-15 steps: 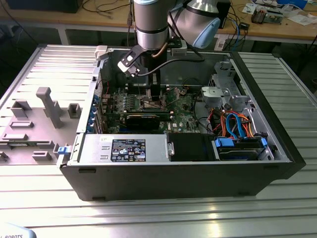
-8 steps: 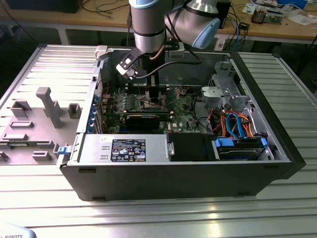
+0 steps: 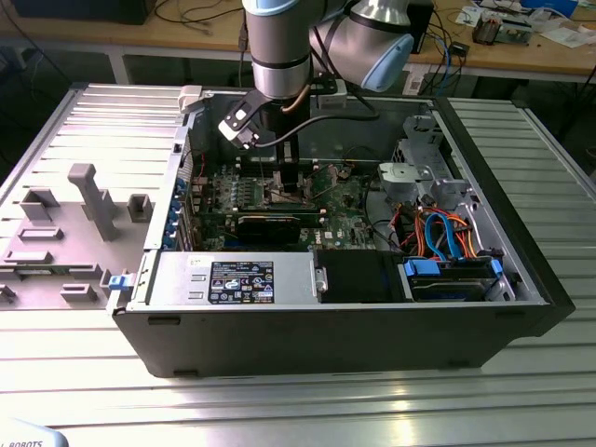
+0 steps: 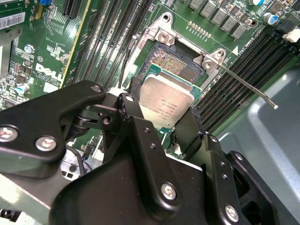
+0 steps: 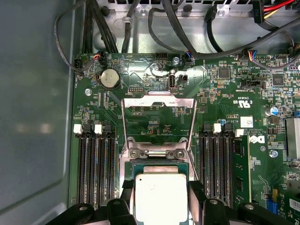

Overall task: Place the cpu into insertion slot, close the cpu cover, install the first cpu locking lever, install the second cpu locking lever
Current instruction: 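Place the cpu into insertion slot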

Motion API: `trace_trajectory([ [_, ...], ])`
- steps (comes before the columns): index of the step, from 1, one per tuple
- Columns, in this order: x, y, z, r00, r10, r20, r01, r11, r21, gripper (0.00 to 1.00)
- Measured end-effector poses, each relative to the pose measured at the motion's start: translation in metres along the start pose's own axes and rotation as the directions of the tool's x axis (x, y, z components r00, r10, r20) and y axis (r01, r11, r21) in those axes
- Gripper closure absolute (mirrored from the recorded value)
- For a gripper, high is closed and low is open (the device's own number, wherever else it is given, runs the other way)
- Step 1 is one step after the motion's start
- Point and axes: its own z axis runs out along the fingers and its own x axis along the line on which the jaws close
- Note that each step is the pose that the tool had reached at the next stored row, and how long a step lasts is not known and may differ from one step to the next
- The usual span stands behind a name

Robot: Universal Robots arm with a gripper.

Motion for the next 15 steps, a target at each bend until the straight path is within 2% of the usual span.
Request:
trace_trajectory([
  [9,0.0001,0.0000,0.0002,1.0000,0.000,0.0002,0.000,1.0000,0.0000,0.46],
  [15,0.0014,-0.0010,0.0078,1.0000,-0.001,0.0002,0.001,1.0000,0.0000,0.46],
])
